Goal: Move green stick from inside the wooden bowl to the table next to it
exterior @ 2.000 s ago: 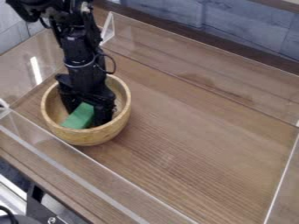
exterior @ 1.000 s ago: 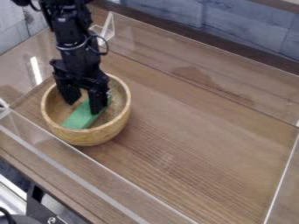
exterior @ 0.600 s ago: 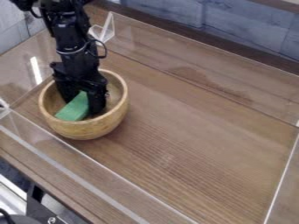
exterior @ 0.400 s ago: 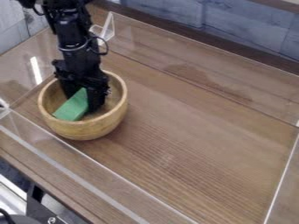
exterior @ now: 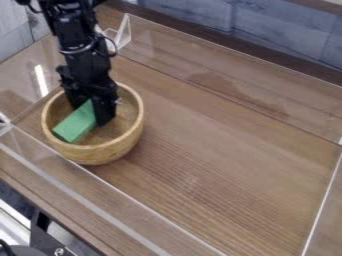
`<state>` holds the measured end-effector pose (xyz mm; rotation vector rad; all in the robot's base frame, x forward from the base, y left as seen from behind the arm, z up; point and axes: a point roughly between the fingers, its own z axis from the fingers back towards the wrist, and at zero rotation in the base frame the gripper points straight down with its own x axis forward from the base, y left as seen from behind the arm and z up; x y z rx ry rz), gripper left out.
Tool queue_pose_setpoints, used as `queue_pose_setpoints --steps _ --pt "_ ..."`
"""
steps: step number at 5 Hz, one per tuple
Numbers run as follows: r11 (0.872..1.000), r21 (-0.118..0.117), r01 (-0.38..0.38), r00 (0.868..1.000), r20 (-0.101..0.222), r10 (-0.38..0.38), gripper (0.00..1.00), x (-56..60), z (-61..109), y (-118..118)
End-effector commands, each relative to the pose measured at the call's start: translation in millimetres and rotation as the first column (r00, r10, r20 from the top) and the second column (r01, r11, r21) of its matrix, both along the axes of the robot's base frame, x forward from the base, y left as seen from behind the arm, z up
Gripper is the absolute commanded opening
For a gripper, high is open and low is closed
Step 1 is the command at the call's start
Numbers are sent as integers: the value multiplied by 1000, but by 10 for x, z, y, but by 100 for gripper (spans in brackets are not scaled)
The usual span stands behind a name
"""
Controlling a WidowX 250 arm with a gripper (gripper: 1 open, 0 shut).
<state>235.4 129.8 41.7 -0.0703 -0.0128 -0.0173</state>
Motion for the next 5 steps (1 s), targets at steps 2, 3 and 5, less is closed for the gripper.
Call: queue_pose_setpoints --steps 2,3,5 --pt "1000 10 0 999 48 0 0 -3 231 215" --pt "1000 6 -23 999 44 23 0 35 185 338" --pt "996 0 -93 995 36 93 0 -15 370 191"
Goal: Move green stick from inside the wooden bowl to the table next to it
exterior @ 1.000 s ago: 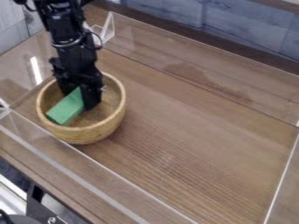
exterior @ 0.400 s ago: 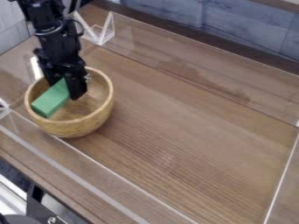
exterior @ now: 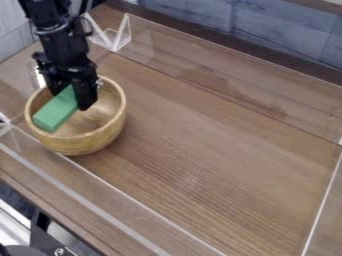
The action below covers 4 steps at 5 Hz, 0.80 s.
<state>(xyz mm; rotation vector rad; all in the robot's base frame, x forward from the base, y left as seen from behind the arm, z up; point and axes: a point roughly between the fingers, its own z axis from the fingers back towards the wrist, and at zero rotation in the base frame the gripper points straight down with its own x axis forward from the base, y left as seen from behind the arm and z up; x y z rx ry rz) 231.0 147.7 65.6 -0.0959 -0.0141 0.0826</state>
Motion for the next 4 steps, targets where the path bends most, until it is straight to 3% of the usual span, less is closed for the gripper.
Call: queue_pose_setpoints --steps 1,2,4 --pt "999 26 -42 999 34 42 0 51 64 122" --pt "996 23 -89 996 31 88 0 68 -6 234" --pt "999 18 -47 999 26 46 0 69 70 8"
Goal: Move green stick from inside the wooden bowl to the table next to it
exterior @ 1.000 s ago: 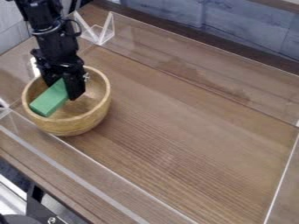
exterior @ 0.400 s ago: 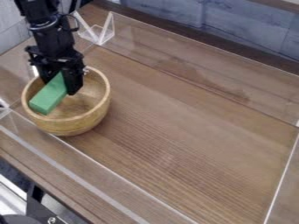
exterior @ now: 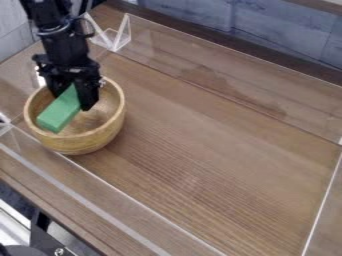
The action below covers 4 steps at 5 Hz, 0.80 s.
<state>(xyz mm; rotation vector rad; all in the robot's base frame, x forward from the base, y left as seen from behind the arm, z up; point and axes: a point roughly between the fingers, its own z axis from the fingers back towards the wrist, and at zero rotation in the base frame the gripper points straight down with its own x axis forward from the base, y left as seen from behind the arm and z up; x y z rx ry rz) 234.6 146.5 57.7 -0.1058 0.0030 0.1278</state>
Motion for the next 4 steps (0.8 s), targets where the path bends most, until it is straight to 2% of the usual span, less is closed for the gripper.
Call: queue_pose_setpoints --steps 1,2,4 --pt "999 27 -23 999 40 22 0 41 106 -28" --pt "999 23 -44 998 36 43 0 45 67 -78" --pt "994 17 -106 994 30 106 0 139 136 -139"
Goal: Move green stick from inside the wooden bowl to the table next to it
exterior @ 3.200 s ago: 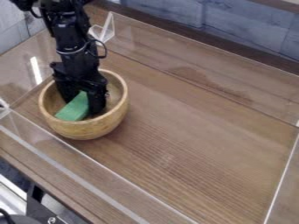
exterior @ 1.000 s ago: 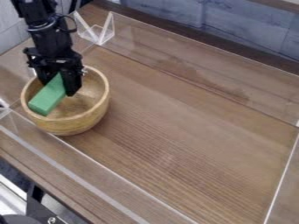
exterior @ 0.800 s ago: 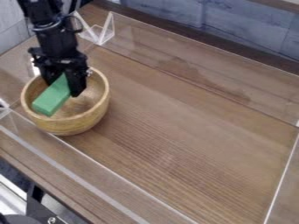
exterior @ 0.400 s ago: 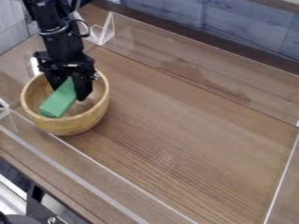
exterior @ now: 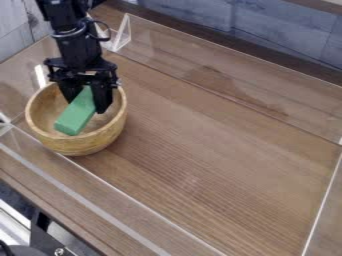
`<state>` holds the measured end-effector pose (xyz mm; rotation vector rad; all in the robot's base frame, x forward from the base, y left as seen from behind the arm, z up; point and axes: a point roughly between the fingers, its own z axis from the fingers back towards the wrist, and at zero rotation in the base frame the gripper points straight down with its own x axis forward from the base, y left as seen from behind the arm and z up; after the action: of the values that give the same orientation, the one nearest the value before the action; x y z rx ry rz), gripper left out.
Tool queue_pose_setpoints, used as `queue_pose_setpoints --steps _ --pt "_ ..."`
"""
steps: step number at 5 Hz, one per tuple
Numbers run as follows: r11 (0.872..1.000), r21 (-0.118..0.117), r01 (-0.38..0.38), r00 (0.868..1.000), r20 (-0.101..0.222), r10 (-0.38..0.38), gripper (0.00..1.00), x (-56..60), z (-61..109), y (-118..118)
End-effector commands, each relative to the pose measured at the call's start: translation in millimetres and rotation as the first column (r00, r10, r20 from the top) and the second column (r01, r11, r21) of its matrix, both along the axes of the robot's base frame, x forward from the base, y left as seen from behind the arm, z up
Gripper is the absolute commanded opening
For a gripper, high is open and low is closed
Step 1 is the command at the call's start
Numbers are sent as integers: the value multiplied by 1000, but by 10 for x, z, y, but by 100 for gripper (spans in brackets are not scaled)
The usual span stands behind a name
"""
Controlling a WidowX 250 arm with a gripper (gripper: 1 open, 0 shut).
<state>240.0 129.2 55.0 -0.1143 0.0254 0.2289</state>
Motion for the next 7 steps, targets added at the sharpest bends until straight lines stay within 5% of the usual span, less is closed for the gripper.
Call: queue_pose_setpoints --steps 1,3,4,5,7 --pt "998 28 -51 997 52 49 0 139 131 131" --pt "990 23 -138 990 47 136 0 250 65 317" --pt "992 20 -121 992 43 120 0 266 40 299" --pt "986 13 -166 985 43 165 100 263 136 265" --pt "989 -5 -145 986 78 145 100 275 466 64"
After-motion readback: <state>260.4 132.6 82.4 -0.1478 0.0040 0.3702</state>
